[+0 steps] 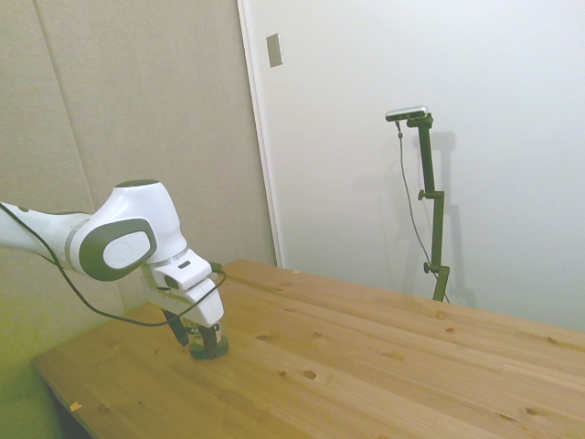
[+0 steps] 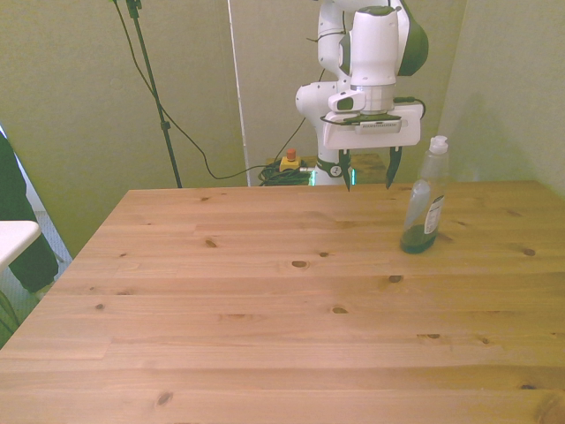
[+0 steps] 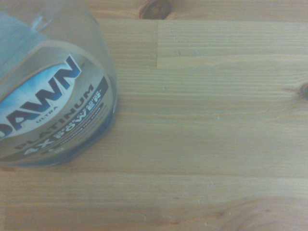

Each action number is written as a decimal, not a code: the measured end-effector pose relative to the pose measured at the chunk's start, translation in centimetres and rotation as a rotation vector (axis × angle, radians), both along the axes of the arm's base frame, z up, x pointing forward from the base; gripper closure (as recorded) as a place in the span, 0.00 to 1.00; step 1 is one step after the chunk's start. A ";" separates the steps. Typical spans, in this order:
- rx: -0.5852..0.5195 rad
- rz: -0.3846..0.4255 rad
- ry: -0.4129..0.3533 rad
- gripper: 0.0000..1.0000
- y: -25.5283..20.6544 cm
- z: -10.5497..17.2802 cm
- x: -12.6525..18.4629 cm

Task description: Knock down the dish soap

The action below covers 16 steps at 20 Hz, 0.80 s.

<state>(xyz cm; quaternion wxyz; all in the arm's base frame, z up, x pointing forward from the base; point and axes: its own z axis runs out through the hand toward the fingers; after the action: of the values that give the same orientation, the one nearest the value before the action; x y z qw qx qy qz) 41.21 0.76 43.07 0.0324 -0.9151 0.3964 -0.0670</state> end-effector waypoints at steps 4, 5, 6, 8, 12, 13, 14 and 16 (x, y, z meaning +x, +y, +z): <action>-0.005 0.023 -0.004 1.00 -0.1 0.2 0.0; -0.007 0.038 -0.011 1.00 -0.1 0.5 0.0; -0.010 0.052 -0.018 1.00 -0.2 0.9 0.0; -0.012 0.067 -0.024 1.00 -0.1 1.8 -0.1; -0.027 0.096 -0.031 1.00 0.7 3.7 -0.1; -0.033 0.105 -0.032 1.00 1.0 4.0 0.0; -0.037 0.114 -0.034 1.00 1.3 4.3 0.1; -0.045 0.134 -0.042 1.00 1.9 4.8 0.5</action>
<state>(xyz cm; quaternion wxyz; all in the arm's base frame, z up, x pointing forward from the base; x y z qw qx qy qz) 41.71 2.71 47.83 0.0246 -0.9384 0.3320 -0.0927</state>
